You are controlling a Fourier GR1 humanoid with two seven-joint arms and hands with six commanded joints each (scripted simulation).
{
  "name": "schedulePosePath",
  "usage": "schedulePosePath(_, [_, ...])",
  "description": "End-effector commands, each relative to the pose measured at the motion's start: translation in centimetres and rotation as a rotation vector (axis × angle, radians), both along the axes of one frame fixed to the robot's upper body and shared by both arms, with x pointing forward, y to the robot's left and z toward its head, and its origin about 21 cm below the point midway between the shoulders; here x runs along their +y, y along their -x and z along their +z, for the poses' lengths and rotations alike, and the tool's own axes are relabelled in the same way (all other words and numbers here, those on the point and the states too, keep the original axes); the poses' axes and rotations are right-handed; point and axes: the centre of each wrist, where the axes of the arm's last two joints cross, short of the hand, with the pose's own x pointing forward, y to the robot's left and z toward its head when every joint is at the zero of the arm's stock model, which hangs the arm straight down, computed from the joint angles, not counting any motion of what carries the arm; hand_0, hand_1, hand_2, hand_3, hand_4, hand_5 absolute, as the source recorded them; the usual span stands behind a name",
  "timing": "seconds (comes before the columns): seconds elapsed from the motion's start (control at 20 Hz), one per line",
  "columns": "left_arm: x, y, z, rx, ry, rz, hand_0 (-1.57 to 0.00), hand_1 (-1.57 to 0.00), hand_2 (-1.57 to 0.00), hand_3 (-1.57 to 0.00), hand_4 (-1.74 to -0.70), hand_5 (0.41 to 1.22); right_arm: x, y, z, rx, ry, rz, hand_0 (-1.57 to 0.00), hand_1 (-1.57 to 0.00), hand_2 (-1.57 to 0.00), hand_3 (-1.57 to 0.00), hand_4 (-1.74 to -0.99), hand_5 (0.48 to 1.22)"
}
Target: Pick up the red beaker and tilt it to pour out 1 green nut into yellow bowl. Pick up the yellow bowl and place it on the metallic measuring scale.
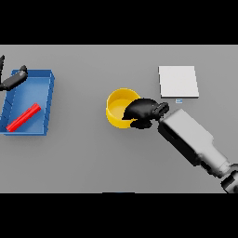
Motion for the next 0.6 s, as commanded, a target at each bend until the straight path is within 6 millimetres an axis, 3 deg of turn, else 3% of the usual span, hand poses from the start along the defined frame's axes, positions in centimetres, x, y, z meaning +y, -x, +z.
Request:
schedulePosePath(0.0, [-0.1, -0.1, -0.1, -0.006, 0.003, -0.002, 0.0, 0.0, 0.0, 0.0, -0.81, 0.724, -0.1, 0.3, 0.1, -0.003, 0.0, -0.009, -1.48, -1.47, -1.42, -1.18, -1.711, 1.199])
schedulePosePath(0.2, [-0.3, 0.0, -0.3, -0.001, -0.009, -0.006, 0.0, 0.0, 0.0, 0.0, -0.8, 0.724, -0.7, -0.1, 2.4, -0.026, -0.025, -0.014, -1.53, -1.53, -1.49, -1.19, -1.729, 1.212])
schedulePosePath(0.35, [-0.1, 0.1, -0.4, 0.003, -0.014, -0.01, 0.0, 0.0, 0.0, 0.0, -0.8, 0.721, -1.3, 0.0, 4.8, -0.061, -0.015, -0.015, -1.55, -1.55, -1.51, -1.38, -1.731, 1.216])
schedulePosePath(0.55, [-0.5, -0.3, 0.2, -0.004, -0.015, -0.011, 0.0, 0.0, 0.0, 0.0, -0.8, 0.722, -1.7, -0.2, 7.8, -0.124, 0.001, -0.061, -1.56, -1.56, -1.54, -1.31, -1.724, 1.219])
